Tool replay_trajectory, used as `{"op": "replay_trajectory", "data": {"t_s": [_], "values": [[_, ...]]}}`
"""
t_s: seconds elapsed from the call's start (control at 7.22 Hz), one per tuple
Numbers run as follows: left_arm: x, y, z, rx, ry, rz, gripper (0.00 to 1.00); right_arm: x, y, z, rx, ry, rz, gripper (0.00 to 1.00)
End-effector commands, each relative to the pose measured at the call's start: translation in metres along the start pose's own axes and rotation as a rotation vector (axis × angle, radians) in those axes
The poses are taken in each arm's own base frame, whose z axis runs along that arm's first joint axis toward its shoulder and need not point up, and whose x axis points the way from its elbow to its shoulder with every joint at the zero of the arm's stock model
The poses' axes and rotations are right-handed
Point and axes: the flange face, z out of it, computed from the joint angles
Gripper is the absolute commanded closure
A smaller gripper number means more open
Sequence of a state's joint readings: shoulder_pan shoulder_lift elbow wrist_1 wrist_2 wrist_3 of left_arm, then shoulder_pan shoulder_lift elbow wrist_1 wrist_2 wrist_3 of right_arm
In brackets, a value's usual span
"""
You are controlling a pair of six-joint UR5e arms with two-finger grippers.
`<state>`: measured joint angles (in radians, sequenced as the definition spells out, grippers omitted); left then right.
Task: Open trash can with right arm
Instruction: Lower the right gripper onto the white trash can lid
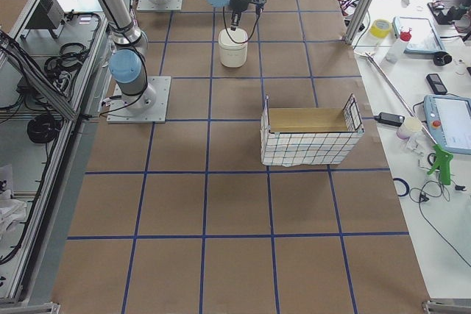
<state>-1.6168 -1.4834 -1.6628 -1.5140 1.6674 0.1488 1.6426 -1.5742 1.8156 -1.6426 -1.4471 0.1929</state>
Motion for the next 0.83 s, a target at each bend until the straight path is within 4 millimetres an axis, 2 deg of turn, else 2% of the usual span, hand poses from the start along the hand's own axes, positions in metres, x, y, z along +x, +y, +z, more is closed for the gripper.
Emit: {"op": "replay_trajectory", "data": {"t_s": [0.0,0.28,0.69], "values": [[0.000,0.000,0.000,0.000,0.000,0.000,0.00,-0.004,-0.009,0.022,-0.037,0.010,-0.006,1.00],[0.000,0.000,0.000,0.000,0.000,0.000,0.00,-0.004,-0.023,0.041,-0.074,0.019,-0.007,1.00],[0.000,0.000,0.000,0.000,0.000,0.000,0.00,-0.002,-0.023,0.055,-0.106,0.022,0.001,1.00]]}}
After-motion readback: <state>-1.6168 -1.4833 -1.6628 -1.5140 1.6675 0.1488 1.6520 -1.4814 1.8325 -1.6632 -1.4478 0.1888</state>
